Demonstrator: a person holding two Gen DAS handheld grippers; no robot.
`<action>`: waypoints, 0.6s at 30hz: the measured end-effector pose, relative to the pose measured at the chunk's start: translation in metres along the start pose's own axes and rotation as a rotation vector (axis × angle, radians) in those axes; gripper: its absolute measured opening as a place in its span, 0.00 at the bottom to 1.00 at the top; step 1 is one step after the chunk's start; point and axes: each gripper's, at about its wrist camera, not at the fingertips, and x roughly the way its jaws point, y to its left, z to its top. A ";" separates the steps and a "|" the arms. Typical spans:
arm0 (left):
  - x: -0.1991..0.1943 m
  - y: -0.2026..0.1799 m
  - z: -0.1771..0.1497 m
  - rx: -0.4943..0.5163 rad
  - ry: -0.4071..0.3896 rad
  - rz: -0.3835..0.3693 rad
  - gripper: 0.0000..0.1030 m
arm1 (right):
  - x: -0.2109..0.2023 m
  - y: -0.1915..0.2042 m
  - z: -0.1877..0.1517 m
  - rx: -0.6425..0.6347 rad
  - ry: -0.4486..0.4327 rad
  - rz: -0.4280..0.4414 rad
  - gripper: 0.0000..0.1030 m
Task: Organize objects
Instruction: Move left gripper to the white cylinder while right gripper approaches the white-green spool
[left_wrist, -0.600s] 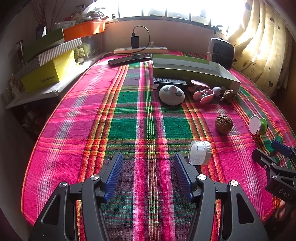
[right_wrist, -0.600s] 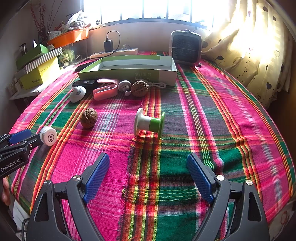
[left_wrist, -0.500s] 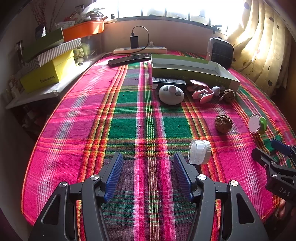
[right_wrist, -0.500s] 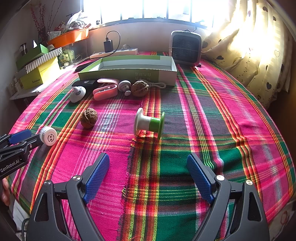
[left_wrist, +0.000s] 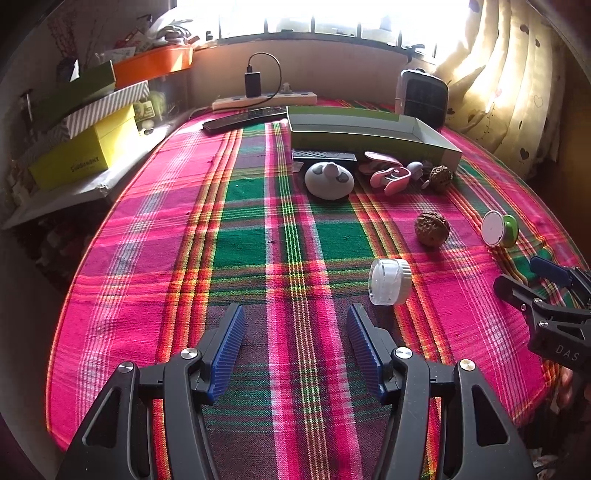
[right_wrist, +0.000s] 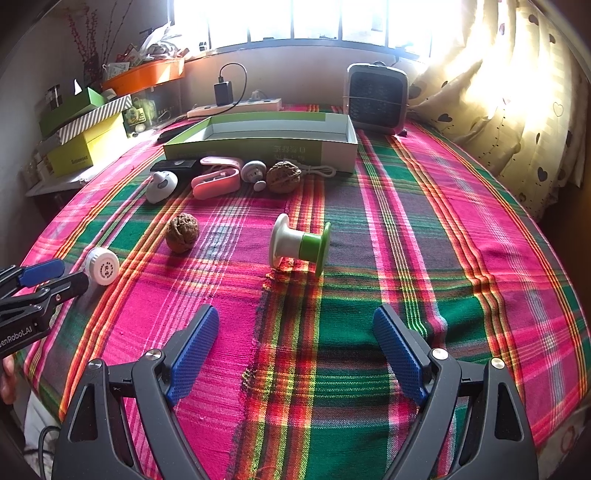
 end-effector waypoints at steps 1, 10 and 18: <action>-0.001 0.000 -0.001 0.005 -0.001 -0.010 0.55 | 0.000 0.000 0.000 0.000 0.000 0.001 0.83; -0.007 -0.005 -0.003 -0.005 0.003 -0.221 0.55 | -0.002 -0.002 -0.004 -0.011 -0.005 0.020 0.83; 0.000 -0.021 0.008 0.035 0.019 -0.211 0.55 | -0.001 -0.005 -0.002 0.003 0.005 0.030 0.83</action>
